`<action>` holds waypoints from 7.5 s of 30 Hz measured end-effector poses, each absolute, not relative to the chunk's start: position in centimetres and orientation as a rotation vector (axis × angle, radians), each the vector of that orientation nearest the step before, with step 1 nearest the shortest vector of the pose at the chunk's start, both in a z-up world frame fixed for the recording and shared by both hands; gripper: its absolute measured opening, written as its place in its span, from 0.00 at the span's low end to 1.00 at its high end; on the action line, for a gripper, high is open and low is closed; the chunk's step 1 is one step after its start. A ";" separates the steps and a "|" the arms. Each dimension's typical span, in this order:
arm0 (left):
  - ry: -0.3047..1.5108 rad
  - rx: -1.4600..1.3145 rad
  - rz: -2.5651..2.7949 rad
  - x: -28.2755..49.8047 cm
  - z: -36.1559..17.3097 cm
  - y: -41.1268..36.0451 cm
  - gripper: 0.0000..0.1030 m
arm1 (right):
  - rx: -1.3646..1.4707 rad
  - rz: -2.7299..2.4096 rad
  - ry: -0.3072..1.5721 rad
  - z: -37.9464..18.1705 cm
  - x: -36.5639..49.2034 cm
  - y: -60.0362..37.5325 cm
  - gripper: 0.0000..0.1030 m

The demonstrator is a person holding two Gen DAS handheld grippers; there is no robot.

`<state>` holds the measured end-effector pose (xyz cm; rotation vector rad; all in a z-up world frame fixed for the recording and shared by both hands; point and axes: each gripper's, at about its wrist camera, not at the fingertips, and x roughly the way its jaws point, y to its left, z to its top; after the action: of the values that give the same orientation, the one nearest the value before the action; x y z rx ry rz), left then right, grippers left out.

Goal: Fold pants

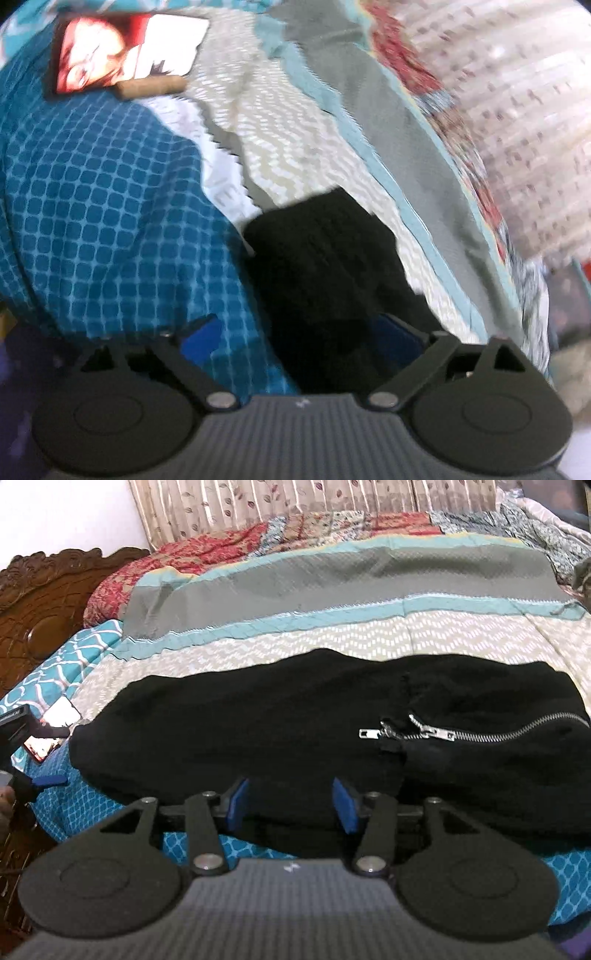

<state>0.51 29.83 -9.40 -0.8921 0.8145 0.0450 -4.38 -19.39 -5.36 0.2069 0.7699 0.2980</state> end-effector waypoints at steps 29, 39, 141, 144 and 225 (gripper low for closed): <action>0.768 -0.885 0.067 2.8 -9.3 28.1 0.62 | 0.287 0.286 0.868 -6.9 -4.0 -19.2 0.51; 0.784 -0.875 0.109 3.0 -10.1 28.9 0.68 | 0.269 0.285 0.882 -6.9 -4.0 -18.9 0.52; 1.045 -0.163 -0.563 10.8 -4.4 -5.6 0.56 | 0.648 -0.119 0.626 -9.1 -8.5 -36.9 0.15; 1.020 -0.307 -0.627 11.1 -1.3 -5.7 0.61 | 0.560 -0.072 0.560 -6.5 -8.4 -34.5 0.14; 0.938 -0.038 -0.162 1.9 -4.1 8.1 0.54 | 0.530 0.300 0.716 -5.6 -4.7 -26.2 0.47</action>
<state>1.94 8.08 -4.14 -0.0384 0.9385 -0.1618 -4.75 -26.20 -5.56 0.5295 0.7156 0.3000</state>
